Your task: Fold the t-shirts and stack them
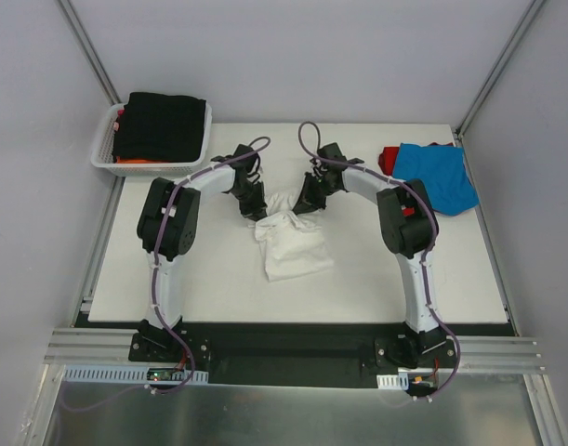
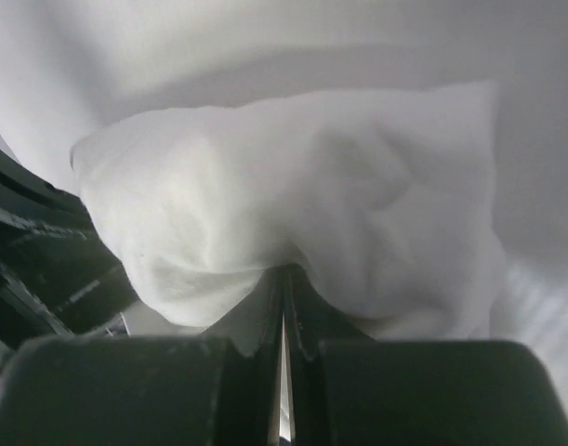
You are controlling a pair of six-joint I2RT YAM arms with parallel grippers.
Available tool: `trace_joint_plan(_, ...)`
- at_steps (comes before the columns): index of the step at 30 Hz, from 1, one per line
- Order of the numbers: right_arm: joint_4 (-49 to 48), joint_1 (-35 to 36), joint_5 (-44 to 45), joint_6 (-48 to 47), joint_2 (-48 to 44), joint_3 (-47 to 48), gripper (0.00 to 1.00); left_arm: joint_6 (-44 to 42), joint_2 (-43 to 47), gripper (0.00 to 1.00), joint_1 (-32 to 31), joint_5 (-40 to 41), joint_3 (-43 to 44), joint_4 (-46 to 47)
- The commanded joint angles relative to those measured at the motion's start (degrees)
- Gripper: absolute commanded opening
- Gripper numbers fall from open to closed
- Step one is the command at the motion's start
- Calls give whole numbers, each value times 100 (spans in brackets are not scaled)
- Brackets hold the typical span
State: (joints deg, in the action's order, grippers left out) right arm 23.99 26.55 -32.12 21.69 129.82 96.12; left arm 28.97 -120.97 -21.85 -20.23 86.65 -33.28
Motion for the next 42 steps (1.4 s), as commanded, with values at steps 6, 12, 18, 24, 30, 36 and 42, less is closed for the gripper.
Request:
trace_joint_plan(6,335,-185,48,-359,17,373,1,-383,-972,0,892,406,826,331)
trace_joint_plan(12,352,-194,-92,-306,17,478,6,-331,-841,0,901,72,810,331)
trace_joint_plan(18,264,-211,-136,-429,-808,180,96,-261,-42,45,849,-262,634,331)
trace_joint_plan(24,-436,-325,-812,-122,-1152,-127,96,-278,451,99,884,-280,774,252)
trace_joint_plan(30,-957,-501,-972,309,-1240,-400,80,-287,276,99,1077,-517,1204,182)
trace_joint_plan(36,-774,-747,-822,187,-1152,-357,84,-419,100,94,1297,-403,1398,-56)
trace_joint_plan(42,-325,-1037,-936,-261,-731,56,81,-603,-111,95,1464,-298,1354,-109)
